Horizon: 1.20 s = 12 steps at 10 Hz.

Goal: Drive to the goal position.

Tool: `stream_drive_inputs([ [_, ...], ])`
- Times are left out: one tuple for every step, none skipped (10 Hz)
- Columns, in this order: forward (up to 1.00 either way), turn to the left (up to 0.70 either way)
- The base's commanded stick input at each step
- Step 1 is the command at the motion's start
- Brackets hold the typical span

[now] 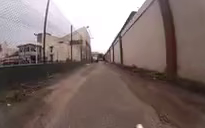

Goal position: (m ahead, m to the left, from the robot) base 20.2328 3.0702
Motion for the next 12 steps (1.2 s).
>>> stream_drive_inputs([
  [0.70, 0.00],
  [0.70, 0.00],
  [0.70, 0.00],
  [0.70, 0.00],
  [0.70, 0.00],
  [0.70, 0.00],
  [0.70, 0.00],
  [0.70, 0.00],
  [0.70, 0.00],
  [0.70, 0.00],
  [0.70, 0.00],
  [0.70, 0.00],
])
